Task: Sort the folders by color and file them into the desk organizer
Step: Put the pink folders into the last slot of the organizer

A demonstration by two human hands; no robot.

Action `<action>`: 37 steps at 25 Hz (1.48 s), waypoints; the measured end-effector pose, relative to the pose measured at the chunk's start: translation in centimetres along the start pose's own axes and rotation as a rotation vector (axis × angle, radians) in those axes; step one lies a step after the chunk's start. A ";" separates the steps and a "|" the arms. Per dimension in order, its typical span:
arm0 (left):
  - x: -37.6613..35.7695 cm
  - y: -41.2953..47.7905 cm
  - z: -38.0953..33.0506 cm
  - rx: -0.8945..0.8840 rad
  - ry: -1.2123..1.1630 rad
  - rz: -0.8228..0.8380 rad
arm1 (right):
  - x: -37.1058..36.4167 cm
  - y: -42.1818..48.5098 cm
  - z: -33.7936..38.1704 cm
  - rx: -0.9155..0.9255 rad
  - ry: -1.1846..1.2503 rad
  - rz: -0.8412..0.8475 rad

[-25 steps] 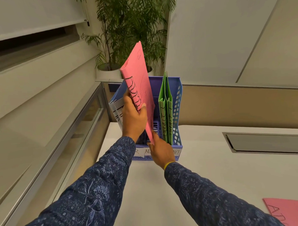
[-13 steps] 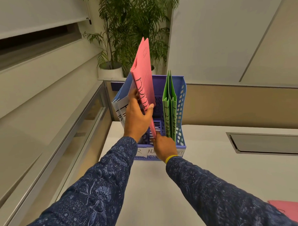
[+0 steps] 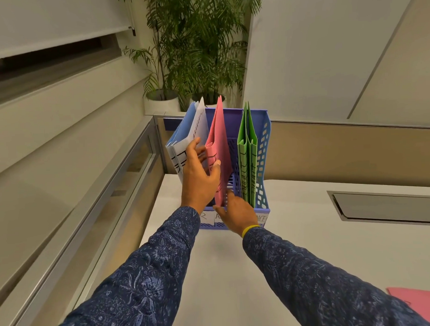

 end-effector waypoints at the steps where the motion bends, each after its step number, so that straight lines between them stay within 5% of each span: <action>1: 0.1 -0.3 0.1 0.016 -0.004 0.002 | -0.1 -0.3 -0.1 0.007 0.007 0.009; 6: 0.8 -4.0 1.2 0.091 -0.054 0.027 | -0.8 -4.0 -1.3 0.051 0.066 -0.040; 16: 0.9 -18.3 4.8 0.227 0.309 0.267 | -2.9 -17.2 -6.2 -0.026 -0.015 0.058; 27: -0.5 -32.0 9.6 0.151 0.941 0.828 | -2.8 -33.2 -13.7 0.008 -0.366 0.243; 37: -7.1 -40.3 6.7 -0.072 1.063 0.944 | -0.7 -42.9 -22.5 -0.255 -0.386 0.186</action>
Point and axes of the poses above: each hand's wrist, its own y-axis towards the middle knuckle, its own x-axis out of the back of the hand, z = x × y, the point moved 4 cm from there along y, towards the middle knuckle, and after that the axes turned 1 degree about y, right-handed, at the moved point
